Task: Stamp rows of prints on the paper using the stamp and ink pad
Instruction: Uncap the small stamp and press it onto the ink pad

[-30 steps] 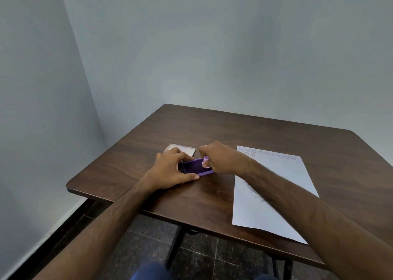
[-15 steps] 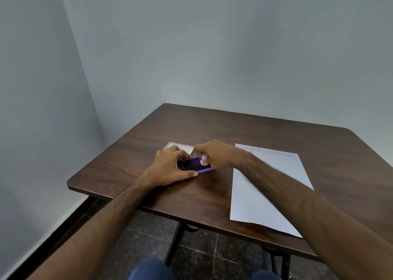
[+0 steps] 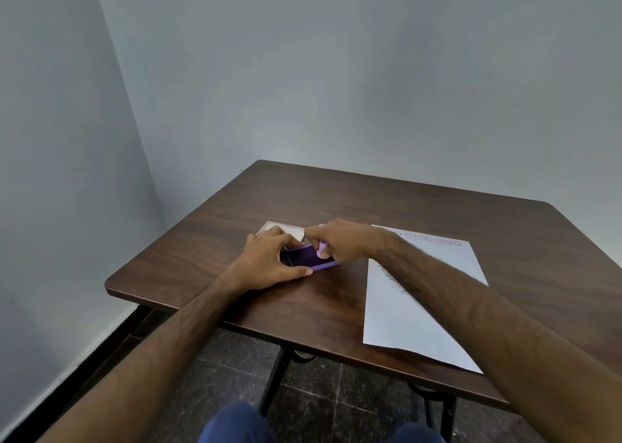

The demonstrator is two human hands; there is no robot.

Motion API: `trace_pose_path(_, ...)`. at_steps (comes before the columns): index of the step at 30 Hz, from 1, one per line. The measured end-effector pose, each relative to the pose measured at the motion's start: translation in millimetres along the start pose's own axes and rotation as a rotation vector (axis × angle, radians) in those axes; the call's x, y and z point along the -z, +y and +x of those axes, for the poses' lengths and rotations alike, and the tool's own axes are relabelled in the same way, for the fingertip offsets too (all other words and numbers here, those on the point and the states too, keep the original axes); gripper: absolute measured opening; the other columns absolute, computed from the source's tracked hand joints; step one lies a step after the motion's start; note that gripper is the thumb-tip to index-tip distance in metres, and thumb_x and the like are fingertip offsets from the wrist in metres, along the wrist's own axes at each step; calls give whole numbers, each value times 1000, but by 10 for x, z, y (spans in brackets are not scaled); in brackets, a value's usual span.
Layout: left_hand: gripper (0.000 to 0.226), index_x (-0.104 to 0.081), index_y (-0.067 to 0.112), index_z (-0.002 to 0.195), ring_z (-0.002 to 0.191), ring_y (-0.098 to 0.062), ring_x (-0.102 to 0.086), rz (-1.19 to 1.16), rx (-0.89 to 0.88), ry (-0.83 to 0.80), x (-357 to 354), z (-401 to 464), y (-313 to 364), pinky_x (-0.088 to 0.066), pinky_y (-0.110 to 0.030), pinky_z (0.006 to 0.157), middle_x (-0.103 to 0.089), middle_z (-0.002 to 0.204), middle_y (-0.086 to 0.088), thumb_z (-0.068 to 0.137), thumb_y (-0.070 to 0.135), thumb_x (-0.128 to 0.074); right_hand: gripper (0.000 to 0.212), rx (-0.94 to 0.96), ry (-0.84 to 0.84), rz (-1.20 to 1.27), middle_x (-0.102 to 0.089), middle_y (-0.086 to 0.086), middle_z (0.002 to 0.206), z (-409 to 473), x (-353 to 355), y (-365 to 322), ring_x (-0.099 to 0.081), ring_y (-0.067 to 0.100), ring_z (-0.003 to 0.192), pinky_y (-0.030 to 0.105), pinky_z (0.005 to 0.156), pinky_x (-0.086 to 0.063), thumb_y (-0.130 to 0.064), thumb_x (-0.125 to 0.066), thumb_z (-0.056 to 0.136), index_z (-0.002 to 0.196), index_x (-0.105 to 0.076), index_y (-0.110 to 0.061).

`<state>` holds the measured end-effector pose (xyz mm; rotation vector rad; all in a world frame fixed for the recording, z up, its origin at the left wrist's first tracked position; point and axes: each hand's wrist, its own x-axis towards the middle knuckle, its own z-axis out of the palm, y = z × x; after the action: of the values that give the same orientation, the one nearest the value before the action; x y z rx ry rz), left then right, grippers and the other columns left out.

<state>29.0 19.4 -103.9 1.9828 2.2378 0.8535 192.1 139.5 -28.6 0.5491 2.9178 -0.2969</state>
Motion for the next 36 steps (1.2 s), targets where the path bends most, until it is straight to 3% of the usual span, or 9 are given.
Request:
trace_pose_path(7, 62, -66, 35, 121, 103, -7, -52, 10, -5, 1, -1, -7, -7, -36, -39, 91, -57, 107, 11, 71, 73, -68, 30, -88, 6, -46, -60, 9, 115, 68, -71, -96, -52, 19, 89, 32, 73, -41, -12, -54, 97, 127, -50, -16)
trace_pose_path(12, 63, -67, 35, 121, 103, -8, -51, 15, -8, 7, -5, -2, -8, -33, -37, 88, -57, 107, 10, 71, 74, -66, 14, -1, -33, -27, -63, 14, 108, -9, 7, -20, -51, 20, 83, 30, 66, -40, -9, -52, 98, 98, -45, -21)
trace_pose_path(16, 61, -66, 35, 121, 105, -8, -50, 23, -10, -2, -2, -9, -7, -32, -37, 88, -56, 109, 10, 72, 73, -67, 16, -64, -6, -20, -52, 3, 99, 15, -23, -104, -46, 12, 74, 22, 57, -32, -11, -52, 98, 112, -49, -18)
trace_pose_path(19, 62, -66, 35, 120, 106, -8, -49, 29, -12, -9, 23, -35, 20, -33, -39, 89, -55, 106, 11, 71, 74, -65, 20, -100, 35, 23, -55, 3, 101, 1, -63, -105, -52, 17, 84, 23, 60, -37, -14, -54, 97, 116, -50, -13)
trace_pose_path(21, 64, -66, 34, 120, 104, -7, -48, 41, -12, -11, 43, -51, 49, -33, -39, 88, -52, 103, 13, 71, 75, -63, 10, -125, 113, 189, -62, 6, 104, -45, -88, 25, -57, 19, 87, 27, 64, -44, -18, -55, 97, 104, -51, -14)
trace_pose_path(23, 64, -65, 35, 121, 104, -7, -48, 62, -18, -8, 52, -57, 63, -31, -37, 86, -50, 102, 14, 72, 76, -62, 20, -173, 303, 456, -66, 7, 103, -153, -94, 194, -59, 18, 86, 31, 68, -45, -28, -58, 96, 101, -54, -9)
trace_pose_path(27, 67, -60, 39, 125, 107, -6, -47, 177, -43, -4, 77, -82, 80, -33, -36, 87, -51, 107, 15, 74, 82, -53, 30, -236, 614, 1050, -57, 5, 80, -487, -160, 489, -47, 13, 66, 28, 61, -41, -34, -57, 98, 100, -61, -4)
trace_pose_path(32, 59, -58, 34, 120, 108, -10, -50, 269, -80, 86, 40, -89, 95, -38, -41, 89, -55, 113, 13, 85, 78, -40, 30, -447, 902, 1102, -56, -2, 73, -817, -392, 846, -49, 8, 63, 23, 59, -41, -40, -46, 102, 88, -59, -17)
trace_pose_path(36, 47, -58, 31, 121, 109, -16, -54, 375, -192, 142, -9, -58, 138, -37, -37, 86, -58, 119, 8, 93, 60, -34, 32, -506, 877, 1066, -56, 0, 71, -962, -559, 974, -50, 12, 64, 27, 60, -42, -43, -43, 103, 88, -58, -19)
